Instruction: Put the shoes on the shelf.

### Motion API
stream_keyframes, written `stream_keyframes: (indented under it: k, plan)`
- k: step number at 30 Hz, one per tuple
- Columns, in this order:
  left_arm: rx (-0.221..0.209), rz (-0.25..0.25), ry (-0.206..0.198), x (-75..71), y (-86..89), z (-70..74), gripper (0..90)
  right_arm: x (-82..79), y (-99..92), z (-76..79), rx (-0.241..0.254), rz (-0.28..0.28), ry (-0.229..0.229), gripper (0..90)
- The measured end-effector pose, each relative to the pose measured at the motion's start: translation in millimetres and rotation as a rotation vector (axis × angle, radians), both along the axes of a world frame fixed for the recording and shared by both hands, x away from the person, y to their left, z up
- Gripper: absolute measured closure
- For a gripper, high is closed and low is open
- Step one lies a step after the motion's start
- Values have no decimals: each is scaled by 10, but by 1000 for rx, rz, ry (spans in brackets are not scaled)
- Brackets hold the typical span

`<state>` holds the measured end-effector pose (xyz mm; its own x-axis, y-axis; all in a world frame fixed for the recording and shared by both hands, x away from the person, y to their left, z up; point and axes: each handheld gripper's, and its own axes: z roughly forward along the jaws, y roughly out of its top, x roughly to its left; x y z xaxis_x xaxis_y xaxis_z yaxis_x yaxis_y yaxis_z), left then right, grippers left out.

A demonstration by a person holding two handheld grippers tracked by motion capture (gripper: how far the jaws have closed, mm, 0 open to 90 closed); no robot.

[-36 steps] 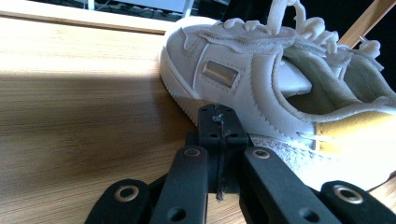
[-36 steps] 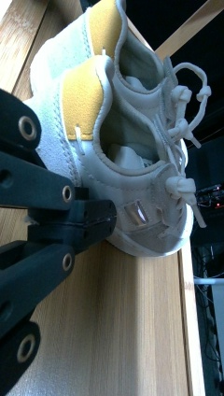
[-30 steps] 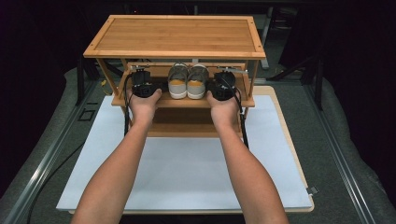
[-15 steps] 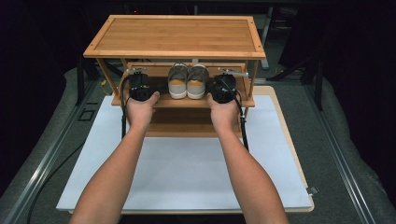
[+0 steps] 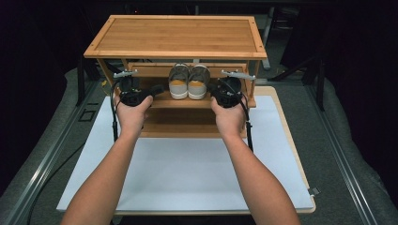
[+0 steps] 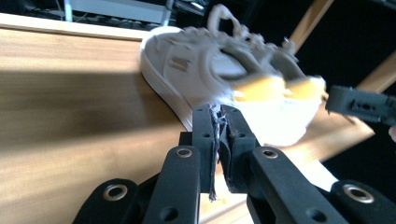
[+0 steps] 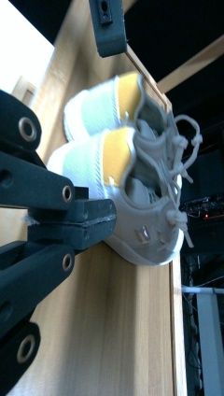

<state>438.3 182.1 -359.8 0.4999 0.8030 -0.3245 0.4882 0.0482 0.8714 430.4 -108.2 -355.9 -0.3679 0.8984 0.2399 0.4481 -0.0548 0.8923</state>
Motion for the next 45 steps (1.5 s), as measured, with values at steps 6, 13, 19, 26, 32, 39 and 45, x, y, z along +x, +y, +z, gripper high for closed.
stream_keyframes:
  k: [6, 13, 19, 26, 32, 39, 45]
  plan:
    - [18, -41, -24, -212, 38, -9, 844, -199, -37, 18, -16, 48, -17, 900]
    - [39, -77, -42, -434, 103, -95, 833, -468, -113, -12, -27, 98, -32, 899]
    - [51, -109, -35, -619, 160, -259, 816, -642, -127, -123, -91, 128, -35, 884]
    - [95, -137, -17, -838, 260, -508, 782, -795, -177, -383, -87, 154, 3, 883]
    - [105, -157, 13, -1016, 349, -748, 756, -1055, -233, -649, -79, 177, 37, 882]
    - [125, -181, 35, -1186, 381, -992, 720, -1244, -293, -904, -82, 156, 52, 875]
    - [153, -180, 50, -1263, 427, -1280, 673, -1335, -339, -1183, -145, 130, 62, 864]
